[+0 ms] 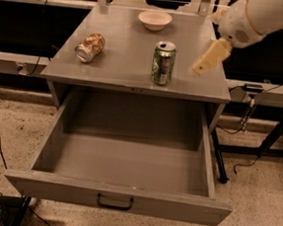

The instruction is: Place green can into top drawer

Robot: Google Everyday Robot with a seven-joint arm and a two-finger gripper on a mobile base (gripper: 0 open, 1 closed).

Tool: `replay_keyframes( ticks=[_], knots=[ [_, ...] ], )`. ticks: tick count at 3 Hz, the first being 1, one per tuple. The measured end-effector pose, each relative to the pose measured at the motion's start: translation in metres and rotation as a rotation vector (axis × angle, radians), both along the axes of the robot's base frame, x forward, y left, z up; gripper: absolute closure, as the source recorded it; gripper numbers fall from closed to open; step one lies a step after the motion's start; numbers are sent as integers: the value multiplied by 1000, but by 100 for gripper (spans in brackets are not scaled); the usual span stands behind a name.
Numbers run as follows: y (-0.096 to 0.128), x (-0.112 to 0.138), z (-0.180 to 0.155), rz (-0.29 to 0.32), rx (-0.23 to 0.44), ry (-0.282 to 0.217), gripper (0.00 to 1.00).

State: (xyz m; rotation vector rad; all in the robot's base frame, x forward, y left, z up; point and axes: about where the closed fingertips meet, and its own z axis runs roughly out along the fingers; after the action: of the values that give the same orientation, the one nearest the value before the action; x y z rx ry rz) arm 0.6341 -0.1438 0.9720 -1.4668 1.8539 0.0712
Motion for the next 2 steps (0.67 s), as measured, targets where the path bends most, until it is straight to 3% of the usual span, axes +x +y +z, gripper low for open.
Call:
replay_keyframes(
  ticks=[1,2],
  knots=[
    [35,54,-17,48,173,-22,0],
    [50,83,-39,44,286,3,0]
  ],
)
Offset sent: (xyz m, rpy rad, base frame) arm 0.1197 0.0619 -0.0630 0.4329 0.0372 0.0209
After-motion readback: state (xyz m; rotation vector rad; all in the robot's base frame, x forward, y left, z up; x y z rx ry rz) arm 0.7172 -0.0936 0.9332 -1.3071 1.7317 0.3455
